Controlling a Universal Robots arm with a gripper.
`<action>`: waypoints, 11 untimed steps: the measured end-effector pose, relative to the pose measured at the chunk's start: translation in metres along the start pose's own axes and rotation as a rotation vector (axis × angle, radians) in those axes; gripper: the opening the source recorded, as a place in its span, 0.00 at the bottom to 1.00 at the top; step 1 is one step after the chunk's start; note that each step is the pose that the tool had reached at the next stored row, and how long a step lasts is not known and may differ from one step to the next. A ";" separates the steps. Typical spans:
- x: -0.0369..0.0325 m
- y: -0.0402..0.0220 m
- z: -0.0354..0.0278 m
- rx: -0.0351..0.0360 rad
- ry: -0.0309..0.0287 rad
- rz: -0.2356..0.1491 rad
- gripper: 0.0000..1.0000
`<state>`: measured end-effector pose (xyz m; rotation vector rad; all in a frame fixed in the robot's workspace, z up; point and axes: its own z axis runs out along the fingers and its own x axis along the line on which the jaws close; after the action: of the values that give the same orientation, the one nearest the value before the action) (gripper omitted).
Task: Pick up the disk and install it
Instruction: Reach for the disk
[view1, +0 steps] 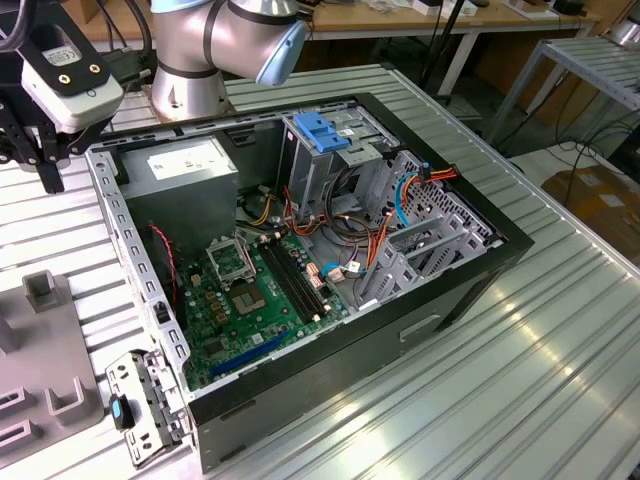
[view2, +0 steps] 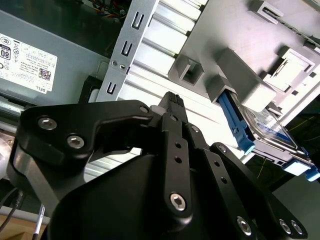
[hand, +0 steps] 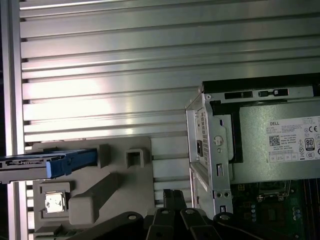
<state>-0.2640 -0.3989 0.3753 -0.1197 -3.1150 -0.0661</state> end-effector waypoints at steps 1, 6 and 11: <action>0.0000 0.0000 0.0000 0.0000 0.0000 0.000 0.11; 0.0002 0.0000 0.0000 -0.0001 0.0000 0.000 0.11; 0.0045 -0.0004 0.0001 0.0000 0.0000 0.000 0.11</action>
<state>-0.2685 -0.3990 0.3753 -0.1197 -3.1149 -0.0662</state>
